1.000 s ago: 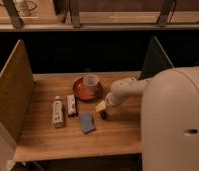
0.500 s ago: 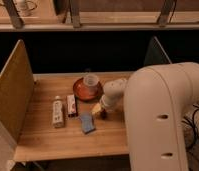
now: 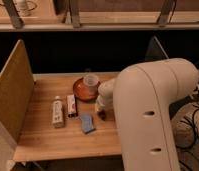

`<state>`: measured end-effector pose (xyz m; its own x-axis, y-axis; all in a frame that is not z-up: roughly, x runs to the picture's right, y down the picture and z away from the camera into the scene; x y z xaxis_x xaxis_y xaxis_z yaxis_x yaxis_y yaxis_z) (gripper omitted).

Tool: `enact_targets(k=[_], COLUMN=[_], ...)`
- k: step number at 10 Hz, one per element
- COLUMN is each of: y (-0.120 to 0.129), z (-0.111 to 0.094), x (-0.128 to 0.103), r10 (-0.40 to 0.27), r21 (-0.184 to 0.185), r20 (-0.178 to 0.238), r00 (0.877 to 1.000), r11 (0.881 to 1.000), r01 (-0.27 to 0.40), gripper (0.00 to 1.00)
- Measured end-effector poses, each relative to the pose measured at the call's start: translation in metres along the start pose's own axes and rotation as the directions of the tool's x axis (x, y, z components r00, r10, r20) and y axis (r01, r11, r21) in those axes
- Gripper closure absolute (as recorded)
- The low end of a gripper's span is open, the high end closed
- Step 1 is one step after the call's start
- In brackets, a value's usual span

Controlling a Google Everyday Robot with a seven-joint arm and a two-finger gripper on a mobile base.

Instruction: Place the pepper in the ceramic cup

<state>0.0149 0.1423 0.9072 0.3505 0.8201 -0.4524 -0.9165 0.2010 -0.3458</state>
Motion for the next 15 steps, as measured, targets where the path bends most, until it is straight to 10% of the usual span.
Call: enact_targets(k=[5,9,11,15], y=[0.001,-0.013,-0.035,-0.061], z=[0.001,-0.064,-0.112,-0.222], x=[-0.007,-0.047,-0.067,-0.13], r10=[0.01,-0.03,-0.077,-0.268], r21=[-0.015,0.057,0.135,0.292], r20=[0.041,0.247,0.362,0.547], r00=[0.999,0.969,0.929,0.793], r11=[1.0,0.998,0.99,0.949], r01=[-0.009,0.016,0.03,0.119], gripper=[0.86,0.86,0.86,0.86])
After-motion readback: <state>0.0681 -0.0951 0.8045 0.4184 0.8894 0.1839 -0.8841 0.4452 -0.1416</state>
